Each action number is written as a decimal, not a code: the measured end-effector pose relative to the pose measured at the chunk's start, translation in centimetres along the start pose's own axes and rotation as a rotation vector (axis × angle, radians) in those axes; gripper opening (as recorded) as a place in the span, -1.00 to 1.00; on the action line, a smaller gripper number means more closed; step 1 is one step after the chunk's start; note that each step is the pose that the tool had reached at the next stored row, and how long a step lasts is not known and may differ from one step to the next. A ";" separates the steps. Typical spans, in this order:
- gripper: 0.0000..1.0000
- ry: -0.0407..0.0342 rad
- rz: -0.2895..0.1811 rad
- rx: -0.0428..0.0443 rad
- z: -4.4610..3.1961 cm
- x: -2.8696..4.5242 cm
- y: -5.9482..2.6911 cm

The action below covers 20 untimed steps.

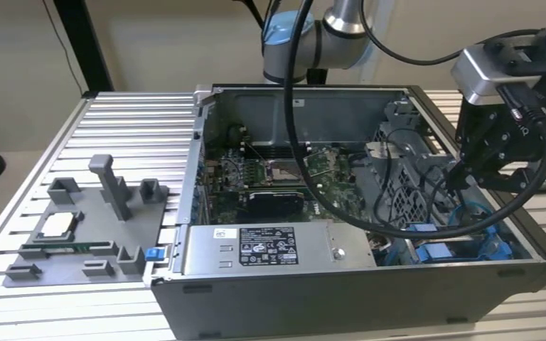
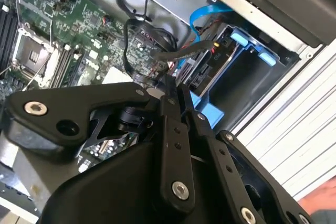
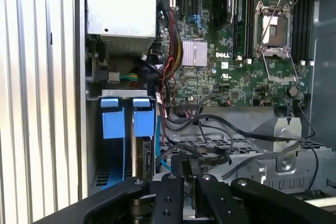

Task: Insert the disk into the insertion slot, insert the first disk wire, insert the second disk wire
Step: 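Insert the second disk wire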

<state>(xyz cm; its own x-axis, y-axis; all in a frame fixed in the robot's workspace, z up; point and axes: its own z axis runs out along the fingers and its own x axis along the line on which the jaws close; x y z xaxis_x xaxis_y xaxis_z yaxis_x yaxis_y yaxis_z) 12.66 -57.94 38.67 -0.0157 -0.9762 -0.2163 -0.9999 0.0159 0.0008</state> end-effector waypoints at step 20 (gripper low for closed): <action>-1.00 0.0005 -0.015 0.0679 2.37 0.59 0.71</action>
<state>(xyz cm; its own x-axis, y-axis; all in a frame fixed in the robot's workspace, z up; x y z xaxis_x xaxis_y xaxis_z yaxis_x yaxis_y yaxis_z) 11.95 -57.99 36.23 -0.0007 -0.9766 -0.2153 -0.9975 0.0159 -0.0687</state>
